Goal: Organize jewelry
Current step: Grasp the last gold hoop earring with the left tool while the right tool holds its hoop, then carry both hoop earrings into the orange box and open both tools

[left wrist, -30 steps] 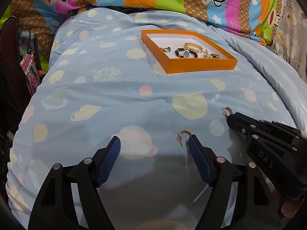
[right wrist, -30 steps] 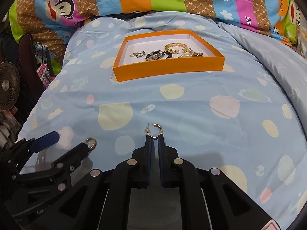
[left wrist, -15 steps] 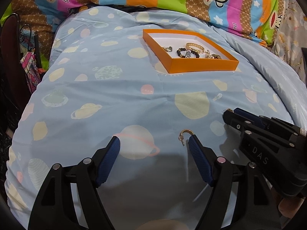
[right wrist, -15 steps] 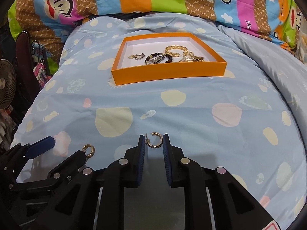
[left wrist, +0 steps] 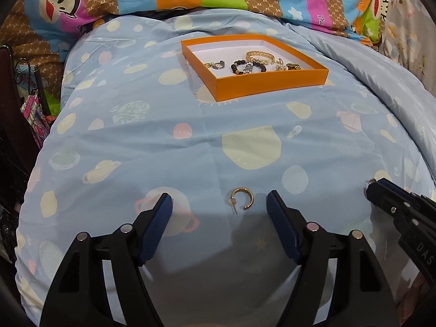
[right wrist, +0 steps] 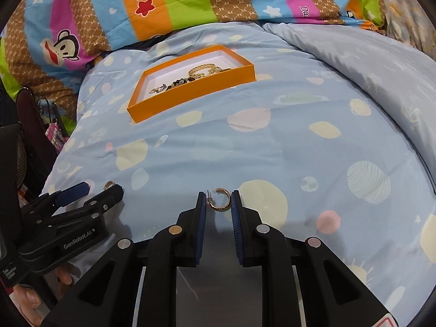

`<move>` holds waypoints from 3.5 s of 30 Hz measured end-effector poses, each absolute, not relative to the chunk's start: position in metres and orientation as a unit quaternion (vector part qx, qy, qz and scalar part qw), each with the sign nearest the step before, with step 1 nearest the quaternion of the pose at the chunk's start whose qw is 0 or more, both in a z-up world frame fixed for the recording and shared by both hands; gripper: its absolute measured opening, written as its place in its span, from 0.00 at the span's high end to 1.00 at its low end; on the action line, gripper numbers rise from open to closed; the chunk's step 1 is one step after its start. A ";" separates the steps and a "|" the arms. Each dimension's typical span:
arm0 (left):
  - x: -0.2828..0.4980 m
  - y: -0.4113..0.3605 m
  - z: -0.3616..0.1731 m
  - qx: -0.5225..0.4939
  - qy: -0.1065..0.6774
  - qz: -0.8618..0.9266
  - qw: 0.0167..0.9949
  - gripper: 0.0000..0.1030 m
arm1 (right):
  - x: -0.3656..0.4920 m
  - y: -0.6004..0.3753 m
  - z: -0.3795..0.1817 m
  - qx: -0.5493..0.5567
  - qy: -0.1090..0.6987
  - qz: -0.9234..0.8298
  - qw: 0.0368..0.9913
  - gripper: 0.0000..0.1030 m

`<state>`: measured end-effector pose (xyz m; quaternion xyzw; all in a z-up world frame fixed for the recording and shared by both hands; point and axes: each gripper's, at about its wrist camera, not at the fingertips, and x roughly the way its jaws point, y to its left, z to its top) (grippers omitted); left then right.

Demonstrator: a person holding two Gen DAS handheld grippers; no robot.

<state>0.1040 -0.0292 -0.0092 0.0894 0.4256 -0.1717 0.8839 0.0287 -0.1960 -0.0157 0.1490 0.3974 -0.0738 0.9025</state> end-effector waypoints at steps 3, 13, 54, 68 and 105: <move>0.104 -0.032 -0.008 0.090 0.422 -0.175 0.885 0.44 | 0.030 -0.194 -0.016 0.144 0.399 -0.073 0.902 0.83; 0.102 -0.033 -0.006 0.083 0.416 -0.198 0.884 0.81 | 0.029 -0.197 -0.017 0.151 0.398 -0.071 0.902 0.83; 0.132 -0.009 0.105 0.045 0.319 -0.171 0.931 0.84 | 0.067 -0.217 0.083 0.117 0.272 -0.057 0.953 0.83; 0.261 -0.084 0.087 0.023 0.326 -0.152 0.933 0.84 | 0.205 -0.242 0.071 0.112 0.280 -0.068 0.951 0.83; 0.316 -0.100 0.039 0.038 0.324 -0.128 0.937 0.84 | 0.271 -0.245 0.032 0.105 0.294 -0.063 0.948 0.83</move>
